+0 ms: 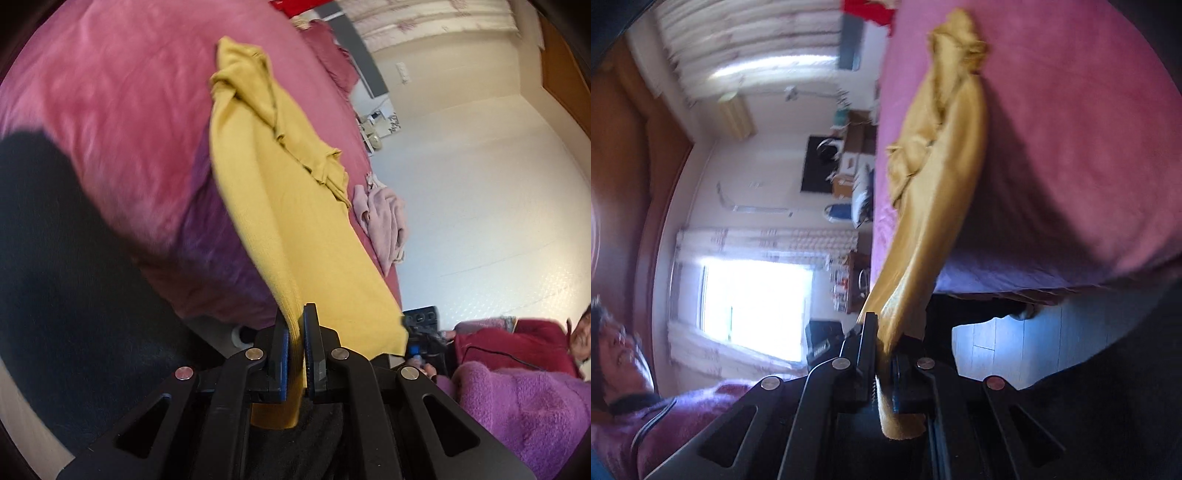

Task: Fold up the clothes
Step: 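Lift the hem with both grippers and fold it toward the collar, then lay the folded hem on the sweater and open both grippers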

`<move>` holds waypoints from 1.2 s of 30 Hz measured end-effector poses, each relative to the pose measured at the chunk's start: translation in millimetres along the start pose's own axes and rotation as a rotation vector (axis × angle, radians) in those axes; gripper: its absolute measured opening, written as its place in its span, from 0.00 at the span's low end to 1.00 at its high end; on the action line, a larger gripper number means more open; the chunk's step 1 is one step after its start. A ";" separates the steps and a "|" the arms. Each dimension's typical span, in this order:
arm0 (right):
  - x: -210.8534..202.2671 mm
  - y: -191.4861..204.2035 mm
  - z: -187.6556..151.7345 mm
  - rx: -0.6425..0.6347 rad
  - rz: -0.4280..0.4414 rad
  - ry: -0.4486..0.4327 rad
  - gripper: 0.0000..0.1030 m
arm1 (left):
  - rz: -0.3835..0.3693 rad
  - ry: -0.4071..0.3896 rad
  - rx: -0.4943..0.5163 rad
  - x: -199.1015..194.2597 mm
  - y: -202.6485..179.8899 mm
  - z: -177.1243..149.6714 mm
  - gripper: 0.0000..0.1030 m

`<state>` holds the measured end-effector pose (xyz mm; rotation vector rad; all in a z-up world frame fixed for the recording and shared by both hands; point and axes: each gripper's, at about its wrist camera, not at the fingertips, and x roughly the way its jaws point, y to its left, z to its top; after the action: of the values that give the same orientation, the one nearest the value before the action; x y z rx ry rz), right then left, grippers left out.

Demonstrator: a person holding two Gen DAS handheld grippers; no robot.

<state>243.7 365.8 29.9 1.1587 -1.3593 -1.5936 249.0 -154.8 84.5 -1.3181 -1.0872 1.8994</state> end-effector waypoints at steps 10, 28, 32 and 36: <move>53.9 6.5 165.4 0.210 0.056 -0.118 0.06 | -0.072 -0.058 0.051 39.8 -28.1 134.7 0.07; 115.5 -53.7 354.1 0.516 -0.040 -0.268 0.27 | -0.082 -0.058 -0.332 147.9 58.1 338.8 0.09; 104.6 -59.8 363.0 0.526 0.041 -0.339 0.30 | -0.129 -0.134 -0.354 137.7 56.4 351.7 0.26; 93.8 -61.9 361.4 0.496 0.043 -0.446 0.30 | -0.142 -0.302 -0.445 120.0 72.9 359.8 0.37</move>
<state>-127.0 407.3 -34.6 1.0667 -2.1459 -1.5895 -130.8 -199.4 30.2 -1.1541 -1.7888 1.8536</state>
